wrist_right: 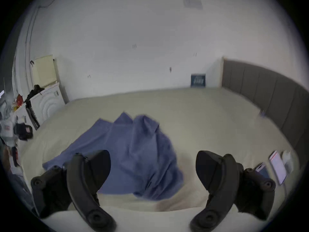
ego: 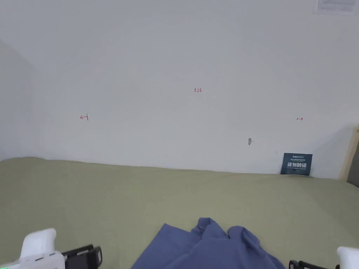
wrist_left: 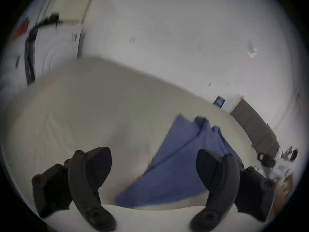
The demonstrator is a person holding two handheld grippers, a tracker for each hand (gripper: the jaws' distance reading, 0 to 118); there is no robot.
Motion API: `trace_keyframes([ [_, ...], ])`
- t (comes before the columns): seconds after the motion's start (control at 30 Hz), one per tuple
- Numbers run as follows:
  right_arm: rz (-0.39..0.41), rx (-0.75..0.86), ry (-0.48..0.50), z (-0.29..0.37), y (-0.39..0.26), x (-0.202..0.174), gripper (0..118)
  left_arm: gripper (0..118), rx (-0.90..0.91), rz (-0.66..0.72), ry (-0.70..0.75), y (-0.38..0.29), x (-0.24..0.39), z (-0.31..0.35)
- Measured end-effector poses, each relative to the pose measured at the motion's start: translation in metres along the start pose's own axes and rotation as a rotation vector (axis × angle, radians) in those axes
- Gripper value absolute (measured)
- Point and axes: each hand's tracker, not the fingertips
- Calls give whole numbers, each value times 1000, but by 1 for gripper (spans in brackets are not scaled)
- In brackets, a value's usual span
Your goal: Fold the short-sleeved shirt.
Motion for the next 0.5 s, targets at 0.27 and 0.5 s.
trace_keyframes([
  [0.27, 97, 167, -83, 21, 12, -17, 0, 0, 230, -179, 70, 1, 33, 9],
  [0.5, 70, 113, -20, 15, 4, -20, 0, 0, -72, -224, 3, 5, 17, -8],
])
